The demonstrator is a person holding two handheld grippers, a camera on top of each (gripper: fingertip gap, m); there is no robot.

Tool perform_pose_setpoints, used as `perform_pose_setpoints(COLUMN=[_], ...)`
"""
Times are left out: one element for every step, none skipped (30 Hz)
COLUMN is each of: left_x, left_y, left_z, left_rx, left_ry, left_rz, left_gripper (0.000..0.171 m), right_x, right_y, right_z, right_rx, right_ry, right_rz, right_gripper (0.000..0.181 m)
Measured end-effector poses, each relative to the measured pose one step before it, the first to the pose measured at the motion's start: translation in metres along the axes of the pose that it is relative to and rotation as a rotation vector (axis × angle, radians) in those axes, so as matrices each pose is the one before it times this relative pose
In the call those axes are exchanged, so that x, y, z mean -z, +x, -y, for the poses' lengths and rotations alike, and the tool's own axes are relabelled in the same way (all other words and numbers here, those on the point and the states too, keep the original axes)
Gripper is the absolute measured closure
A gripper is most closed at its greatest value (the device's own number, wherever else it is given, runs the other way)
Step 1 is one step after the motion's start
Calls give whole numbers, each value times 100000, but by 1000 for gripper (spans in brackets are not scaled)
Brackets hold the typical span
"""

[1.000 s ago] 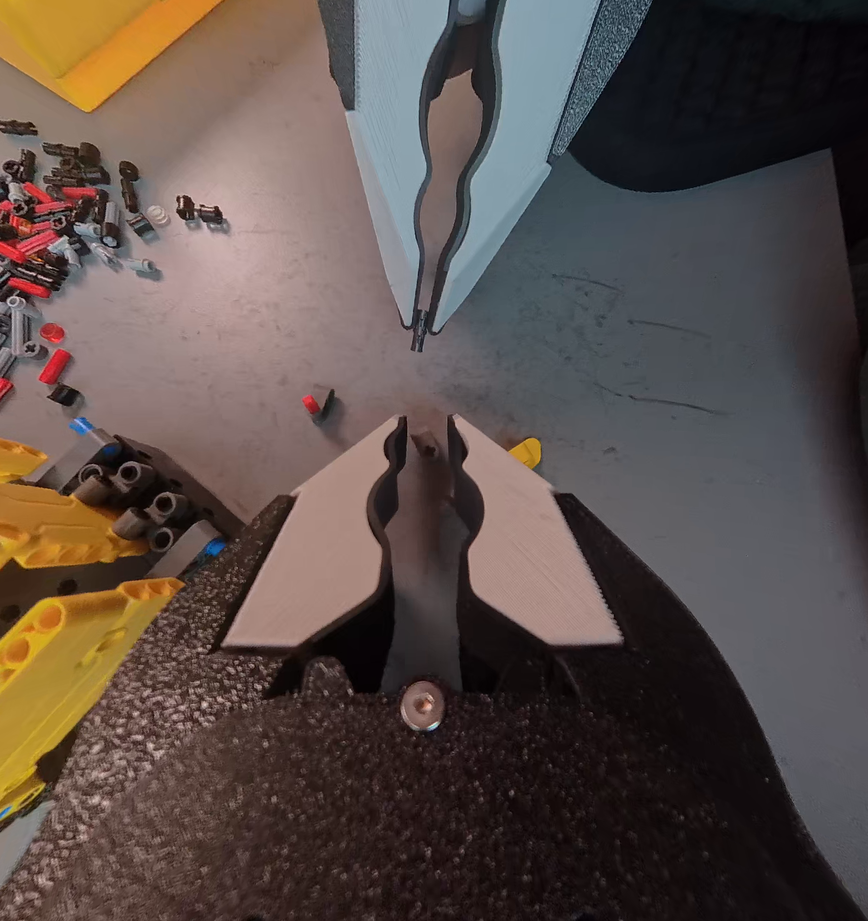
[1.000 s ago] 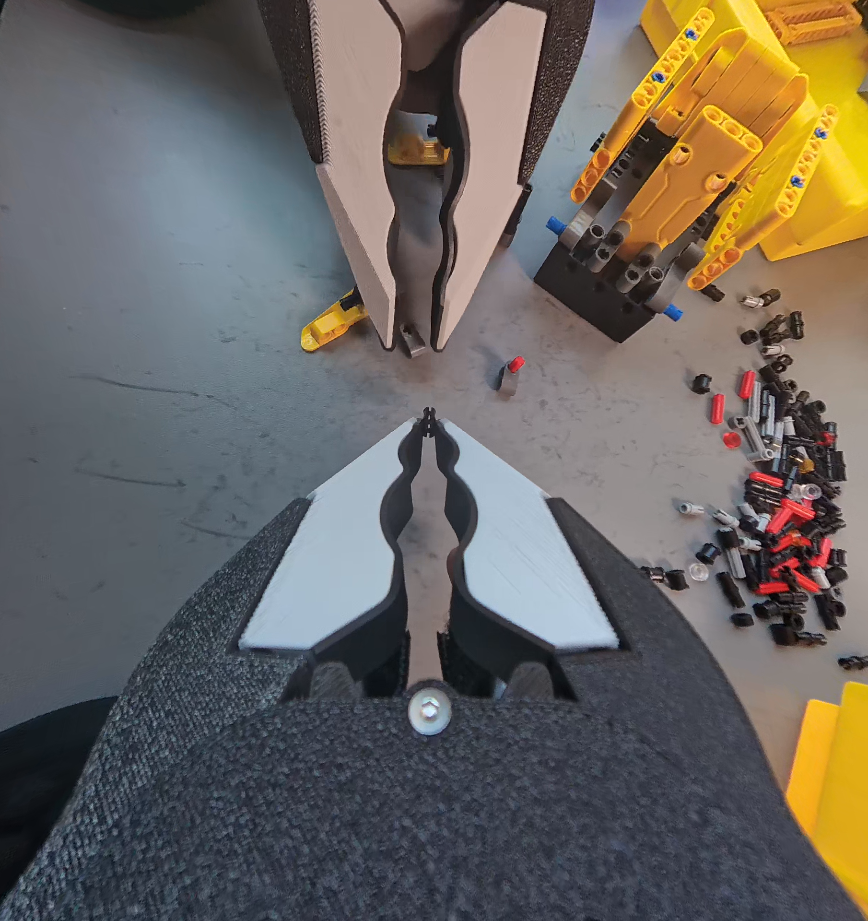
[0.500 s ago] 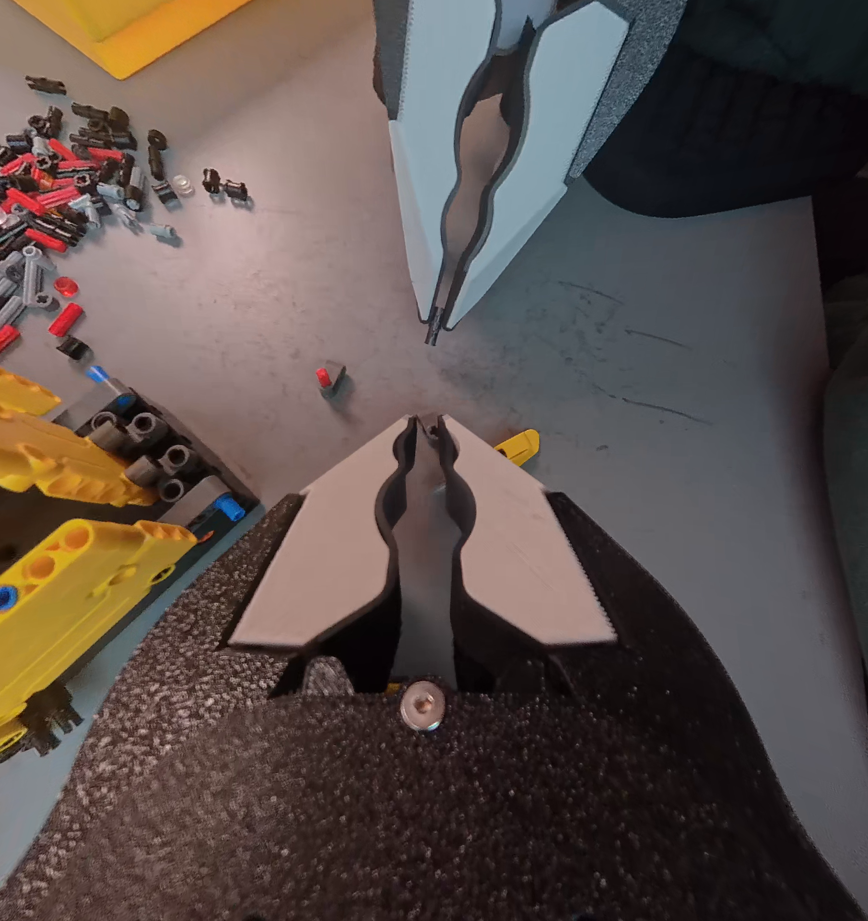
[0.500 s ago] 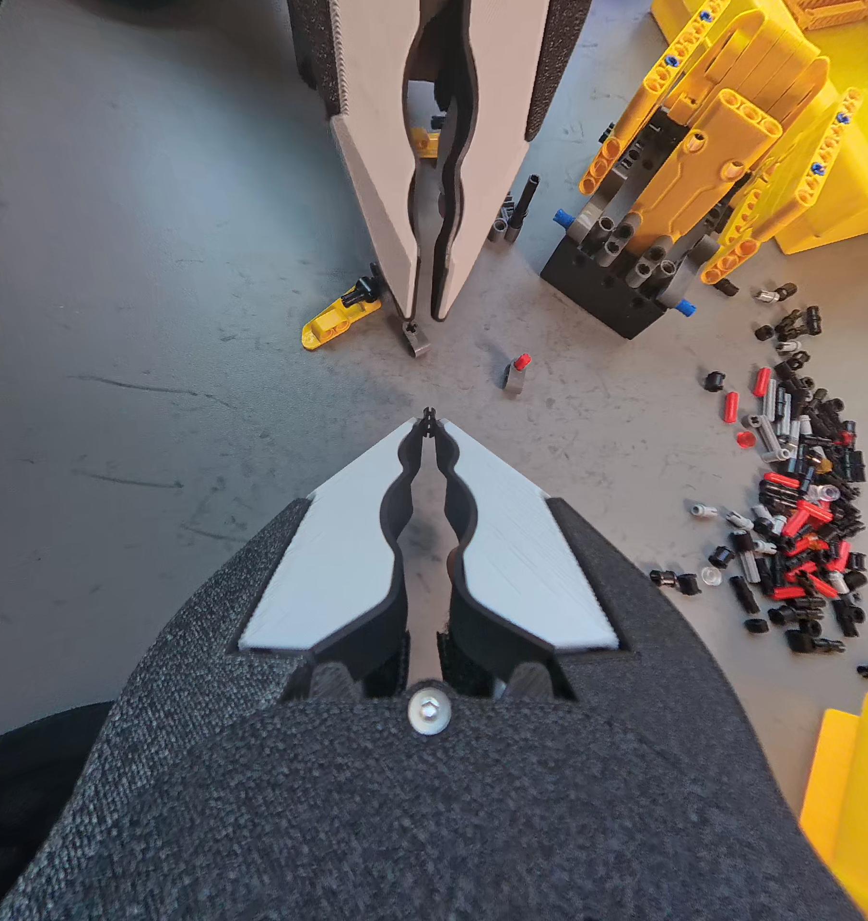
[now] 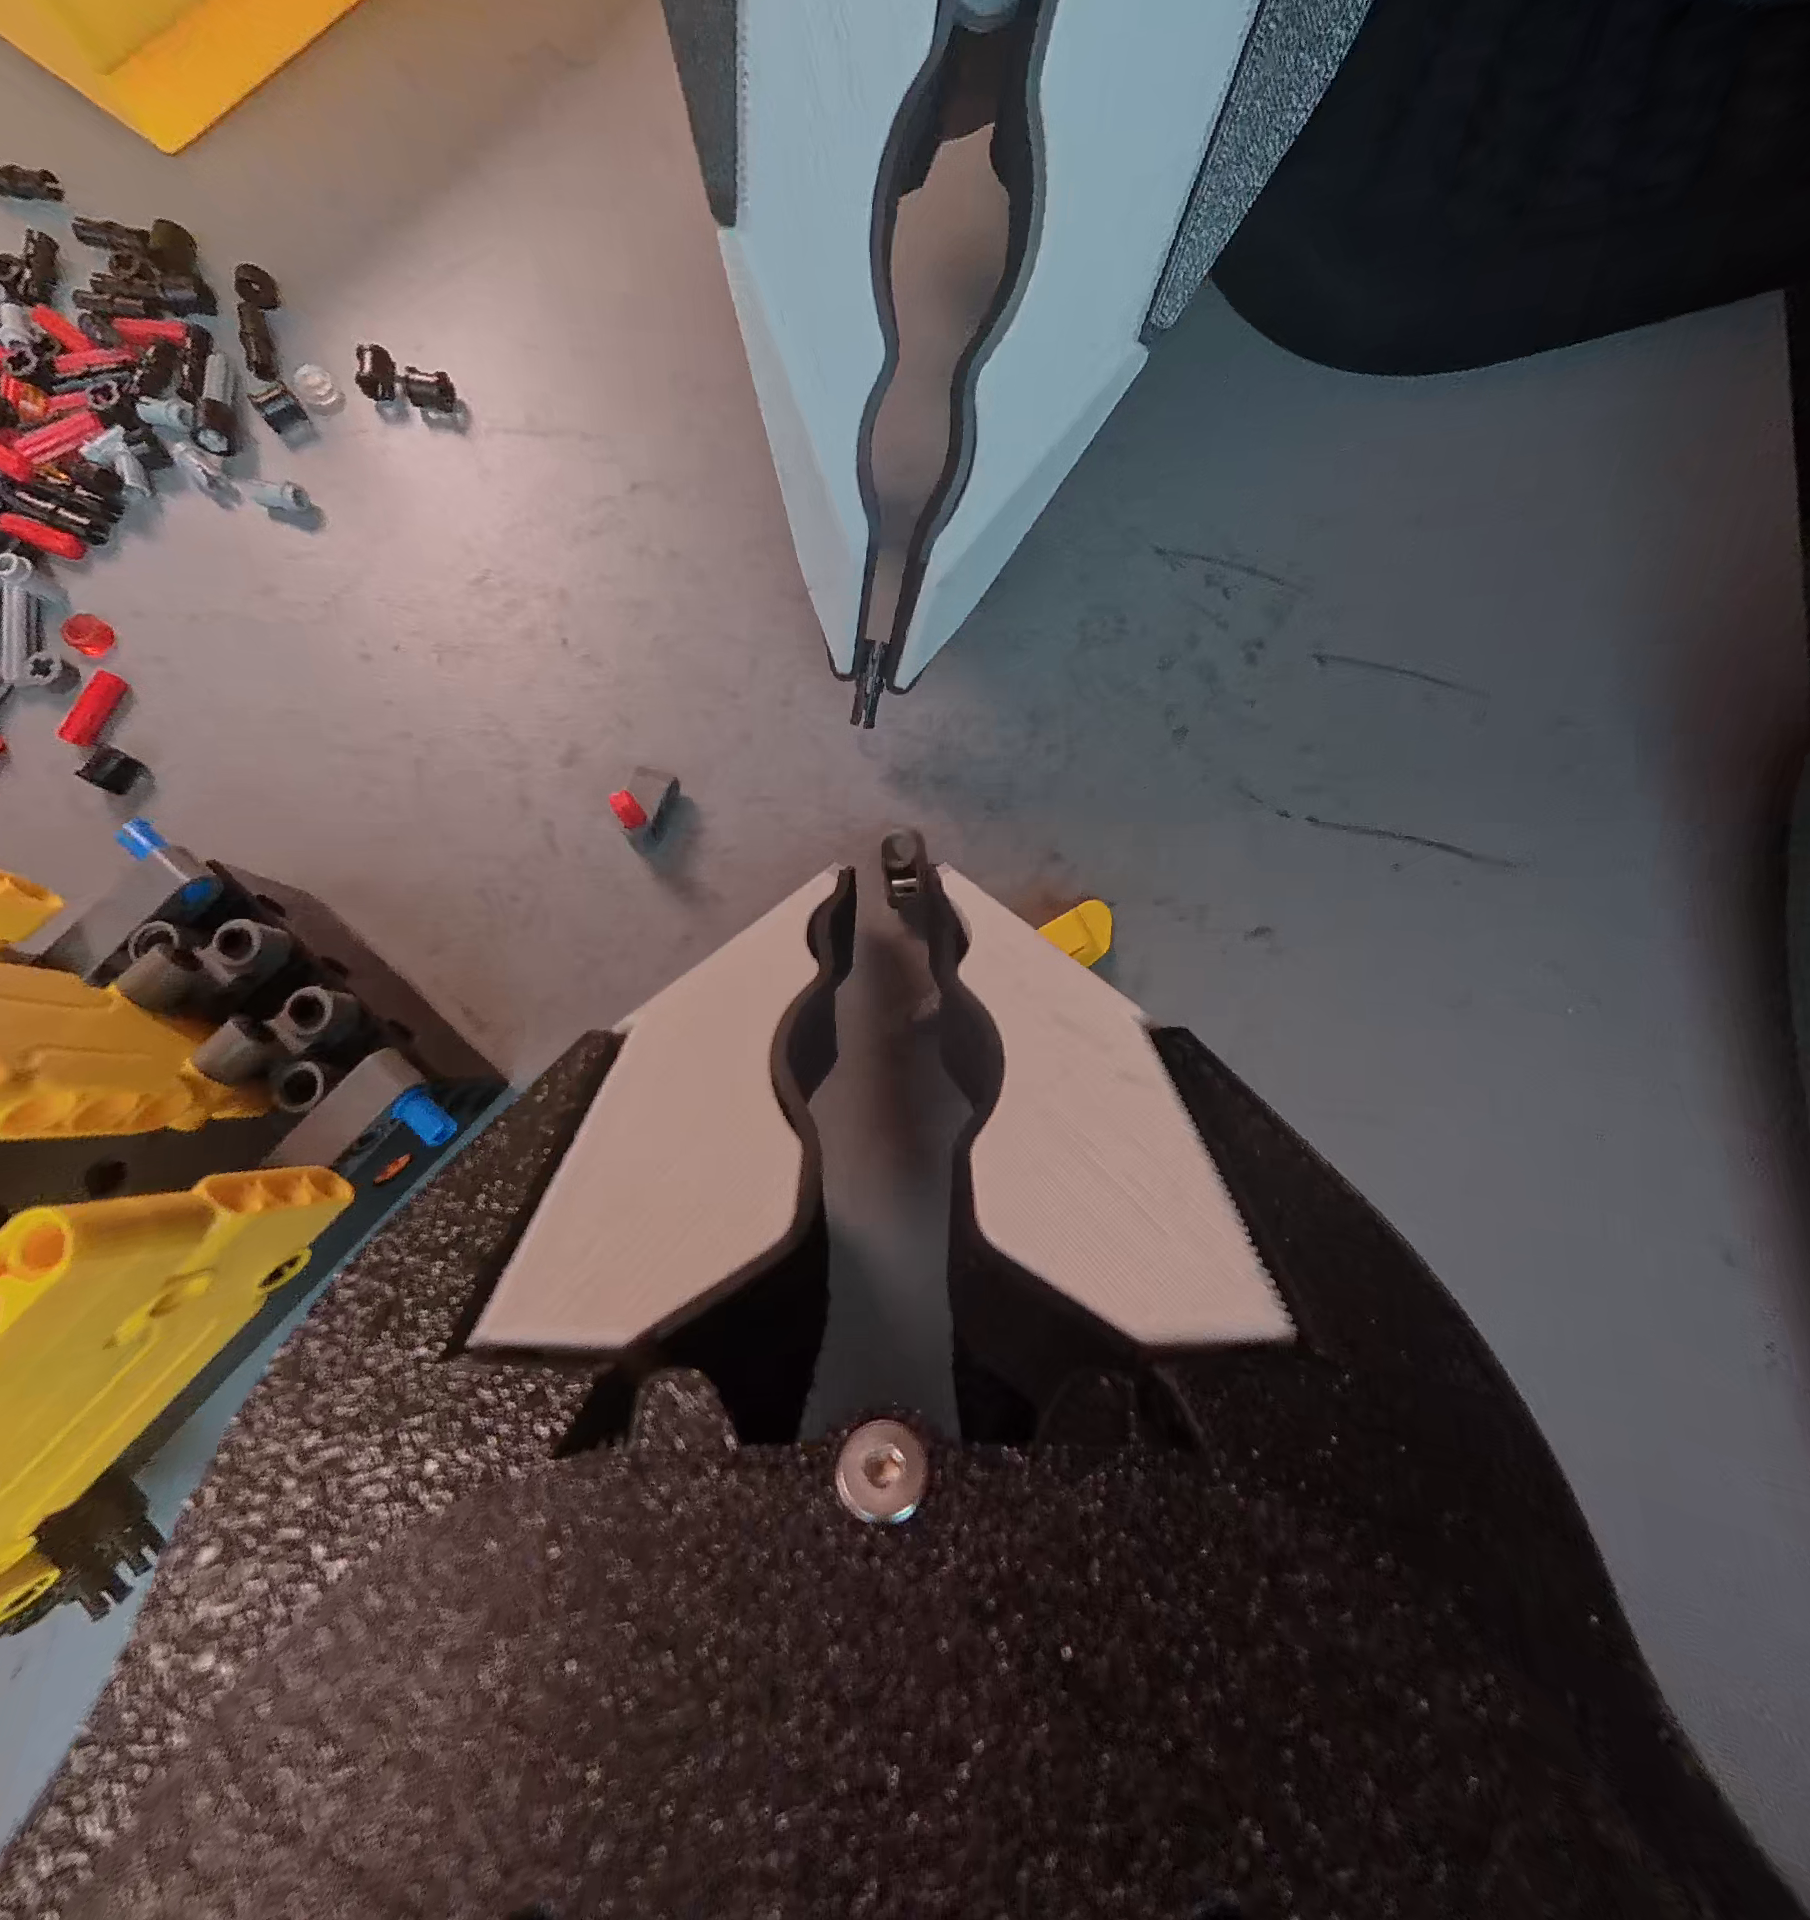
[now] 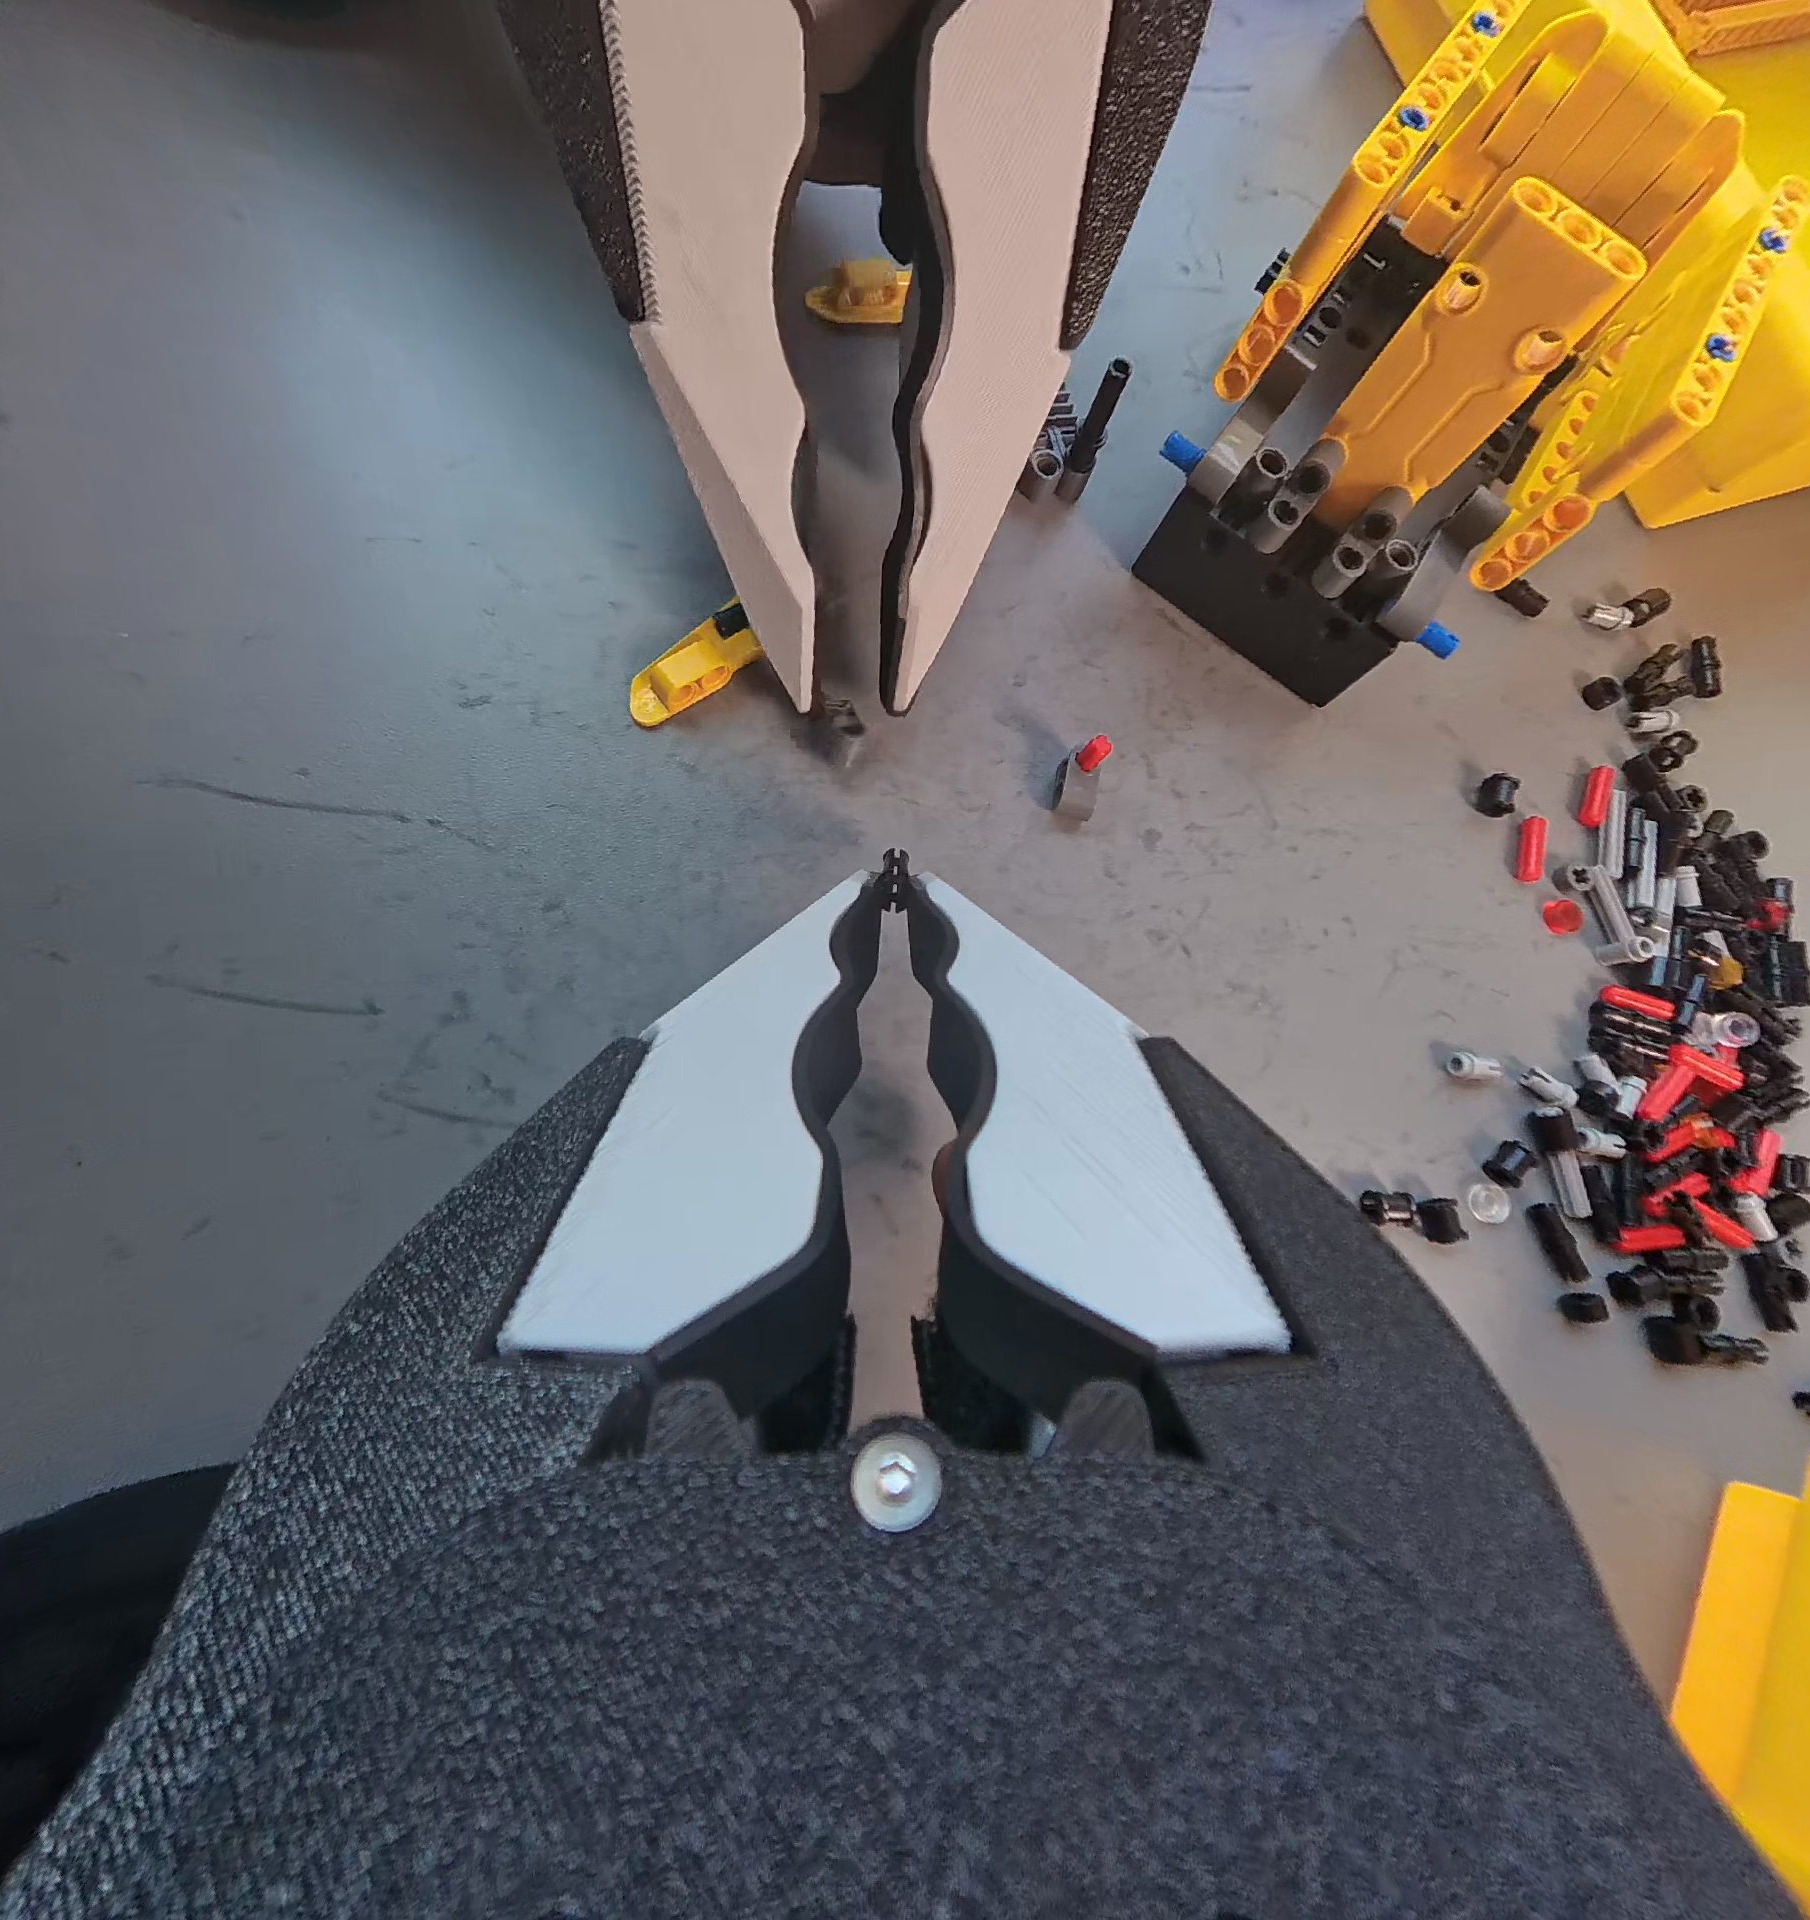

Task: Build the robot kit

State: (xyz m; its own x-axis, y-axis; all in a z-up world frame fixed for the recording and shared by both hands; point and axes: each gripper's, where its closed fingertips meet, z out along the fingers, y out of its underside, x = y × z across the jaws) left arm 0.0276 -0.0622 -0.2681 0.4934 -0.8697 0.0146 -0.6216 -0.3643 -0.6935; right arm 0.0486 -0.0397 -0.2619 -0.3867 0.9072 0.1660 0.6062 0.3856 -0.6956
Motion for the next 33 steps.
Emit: perform_pose_setpoints(left_x=[-195, -193, -150, -109, -49, -7, 31, 52, 55, 50, 15, -37, -74, -117, -172, -182, -162, -95, -32, 37, 75, 116, 157, 201, 181, 146, 115, 65, 22, -11, -74, -113, -147], left_y=[-1, 36, 116, 112, 55, 2, -28, -16, 31, 54, -15, 10, 69, 18, 13, 38, 95, 170, 185, 161, 90, 65, 115, 162, 216, 127, 141, 25, -130, -69, -75, -56, -20], left_z=[-49, -64, 10, 43, 29, 6, 25, 70, 120, 154, 136, 88, 109, 92, 13, -80, -119, -52, 2, -25, -37, -26, -32, -48, -52, -9, 38, 56, 58, 18, -12, -67, -118], left_rx=[-1690, -1665, -1064, -403, -99, -21, 43, 34, -307, -460, -68, 136, 58, 24, -114, -184, -160, -266, -241, -124, 70, 90, 68, 55, -23, -13, 123, 388, 336, -18, -78, -145, -413], left_ry=[-1390, -1342, -712, -138, 41, 212, 512, 872, 1198, 1357, 998, 567, 515, 251, -224, -707, -792, -286, 205, -9, -52, 103, 212, 196, 267, 556, 752, 616, 423, 62, -181, -665, -1013], left_rz=[1210, 957, 154, -259, -172, -25, -90, -319, -634, -773, -647, -1025, -1232, -764, -458, -552, -664, -957, -834, -877, -516, -300, -574, -955, -1211, -752, -854, -321, 619, 288, 528, 604, 627], left_gripper=[159, 159, 159, 160, 160, 160, 161, 161, 160, 159, 159, 157, 155, 154, 153, 152, 151, 151, 150, 150, 151, 151, 151, 151, 152, 153, 155, 155, 155, 155, 156, 156, 156], right_x=[-24, -19, -4, 15, 17, 32, 37, 24, 27, 21, 22, 25, 27, 21, 7, 12, 0, -5, 14, -2, 5, -5, 10, 18, 18, 18, -2, -5, 4, 1, 9, 11, 2], right_y=[-5, -6, 1, 6, 18, 14, 11, -22, -32, -60, -26, 2, 3, 5, -10, -4, -1, -6, -7, -9, -7, -1, -11, -4, 1, -8, -22, -33, -58, -86, -137, -185, -187], right_z=[-8, 1, -12, 0, 3, 34, 32, 51, 44, 38, 26, 7, 18, 9, -6, -15, -21, -10, 0, 4, 11, -11, -11, -19, 14, 22, 45, 51, 63, 69, 83, 128, 176], right_rx=[44, 31, 24, 38, 3, -53, -53, -50, -71, -28, 43, 83, 64, 34, 43, 71, 50, 53, 21, -28, -17, 7, 34, 55, 3, -85, -110, -86, -46, -32, -42, 6, 65], right_ry=[-73, -54, -36, -8, 85, 160, 216, 253, 230, 180, 77, 10, -10, 3, -27, -94, -124, -47, -4, 30, 28, -31, -62, -52, 40, 171, 249, 293, 317, 329, 393, 601, 745], right_rz=[26, 35, -4, -42, -109, -68, -13, 126, 248, 327, 212, -72, -50, -25, 1, -29, -41, -8, 41, 47, 56, 1, 4, -2, -10, 48, 189, 283, 334, 472, 754, 979, 939], right_gripper=[177, 177, 177, 177, 177, 178, 178, 177, 178, 178, 178, 178, 178, 178, 178, 177, 177, 177, 177, 177, 177, 177, 177, 177, 177, 177, 178, 178, 178, 178, 178, 178, 178])
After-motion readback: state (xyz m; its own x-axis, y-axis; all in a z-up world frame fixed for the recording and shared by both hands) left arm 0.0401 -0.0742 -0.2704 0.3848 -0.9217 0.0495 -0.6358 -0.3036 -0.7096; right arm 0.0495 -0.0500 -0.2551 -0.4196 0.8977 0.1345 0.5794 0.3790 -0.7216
